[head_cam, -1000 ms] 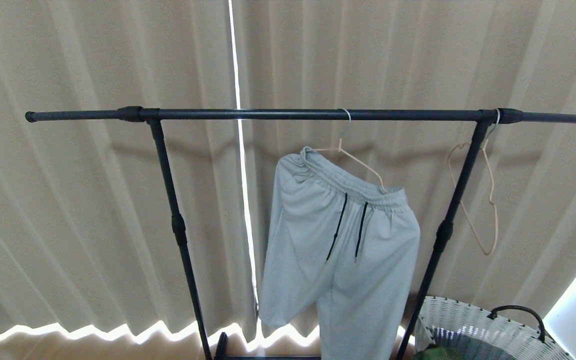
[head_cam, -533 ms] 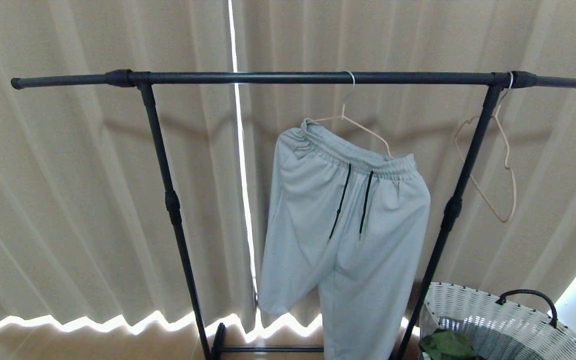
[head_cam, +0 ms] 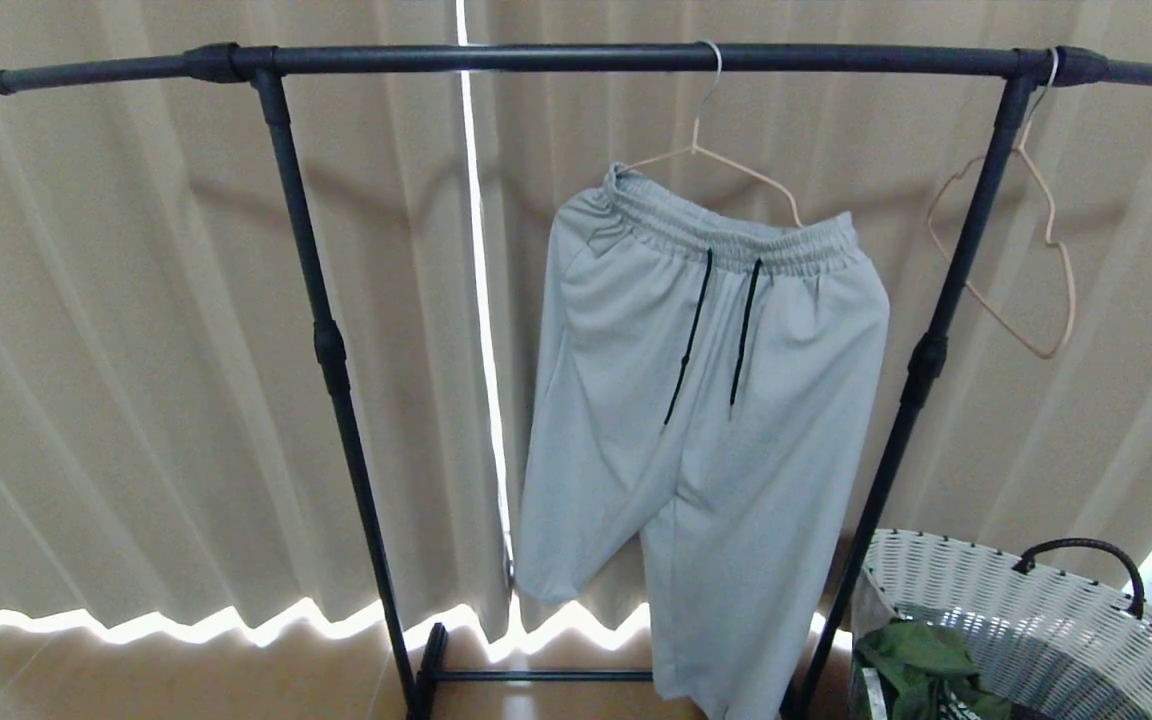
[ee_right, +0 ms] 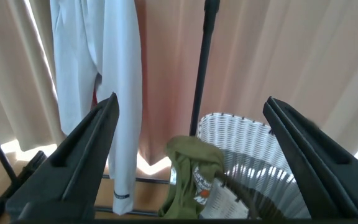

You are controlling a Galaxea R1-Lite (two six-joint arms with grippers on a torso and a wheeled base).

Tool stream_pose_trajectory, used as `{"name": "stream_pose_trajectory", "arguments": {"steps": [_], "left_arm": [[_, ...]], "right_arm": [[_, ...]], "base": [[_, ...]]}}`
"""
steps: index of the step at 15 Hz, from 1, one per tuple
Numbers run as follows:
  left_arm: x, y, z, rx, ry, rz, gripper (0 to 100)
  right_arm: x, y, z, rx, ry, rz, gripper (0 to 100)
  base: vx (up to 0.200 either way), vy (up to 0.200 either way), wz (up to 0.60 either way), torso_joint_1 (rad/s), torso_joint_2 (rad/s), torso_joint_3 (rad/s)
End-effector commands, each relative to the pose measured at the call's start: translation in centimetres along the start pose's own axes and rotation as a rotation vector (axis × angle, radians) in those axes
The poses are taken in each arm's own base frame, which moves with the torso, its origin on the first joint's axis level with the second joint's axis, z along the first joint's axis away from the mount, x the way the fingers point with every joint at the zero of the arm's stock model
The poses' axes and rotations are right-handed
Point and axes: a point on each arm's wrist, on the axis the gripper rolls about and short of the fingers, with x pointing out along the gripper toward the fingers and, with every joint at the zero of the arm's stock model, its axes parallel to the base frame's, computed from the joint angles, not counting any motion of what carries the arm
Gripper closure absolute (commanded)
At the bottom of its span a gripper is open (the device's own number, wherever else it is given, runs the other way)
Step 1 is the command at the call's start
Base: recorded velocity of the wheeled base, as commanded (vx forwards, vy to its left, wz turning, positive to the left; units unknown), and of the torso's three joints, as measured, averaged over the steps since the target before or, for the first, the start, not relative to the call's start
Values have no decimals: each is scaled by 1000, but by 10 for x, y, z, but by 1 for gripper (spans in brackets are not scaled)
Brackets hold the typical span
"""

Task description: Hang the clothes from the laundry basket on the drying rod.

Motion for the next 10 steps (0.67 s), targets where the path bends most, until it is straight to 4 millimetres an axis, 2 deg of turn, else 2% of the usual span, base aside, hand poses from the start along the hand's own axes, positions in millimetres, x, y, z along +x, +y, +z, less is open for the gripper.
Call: {"name": "stream_pose_trajectory", "arguments": {"steps": [1, 5, 10], "left_arm": [[0, 0, 0, 0, 0, 0, 0], [0, 0, 0, 0, -1, 1, 0], [0, 0, 0, 1, -2, 0, 0]], "right_arm": [[0, 0, 0, 0, -2, 0, 0], [0, 0, 0, 3, -2, -1, 0], [0, 0, 0, 0, -2, 2, 0]], "base": [[0, 0, 0, -144, 461, 305], [0, 0, 0, -123, 417, 295], [0, 0, 0, -19, 72, 47]]}}
